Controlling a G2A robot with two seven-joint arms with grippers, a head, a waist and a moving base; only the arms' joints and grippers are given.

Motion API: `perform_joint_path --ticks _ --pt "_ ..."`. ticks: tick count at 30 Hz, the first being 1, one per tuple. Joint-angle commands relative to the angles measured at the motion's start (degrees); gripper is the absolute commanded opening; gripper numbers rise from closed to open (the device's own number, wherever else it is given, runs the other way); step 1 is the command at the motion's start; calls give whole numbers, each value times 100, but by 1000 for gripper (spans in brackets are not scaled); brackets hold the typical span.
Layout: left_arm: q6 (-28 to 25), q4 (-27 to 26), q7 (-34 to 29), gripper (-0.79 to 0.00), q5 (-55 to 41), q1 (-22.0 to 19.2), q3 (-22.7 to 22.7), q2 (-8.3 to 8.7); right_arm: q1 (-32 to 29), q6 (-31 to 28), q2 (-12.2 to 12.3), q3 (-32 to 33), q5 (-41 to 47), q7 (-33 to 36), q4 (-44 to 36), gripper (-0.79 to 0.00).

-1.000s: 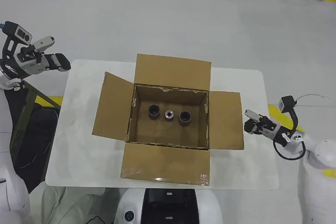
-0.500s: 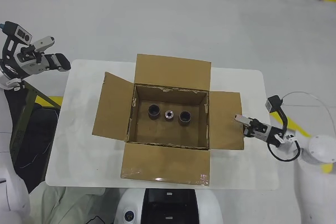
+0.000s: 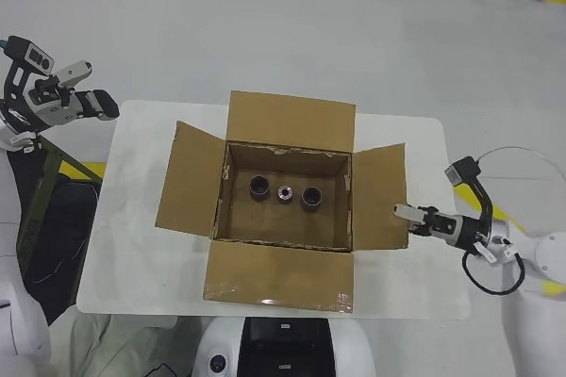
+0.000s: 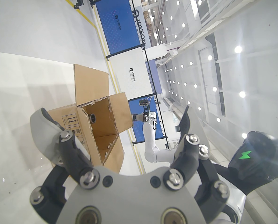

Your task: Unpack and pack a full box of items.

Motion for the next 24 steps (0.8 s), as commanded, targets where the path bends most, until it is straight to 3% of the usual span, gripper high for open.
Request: perform_joint_path --ticks 1,13,24 --pt "0 0 0 0 0 0 0 0 47 12 13 -130 57 11 -138 0" --pt "0 0 0 0 0 0 0 0 699 164 64 -1401 -274 -72 -270 0" --pt "0 0 0 0 0 0 0 0 1401 356 29 -2784 -909 -362 250 0"
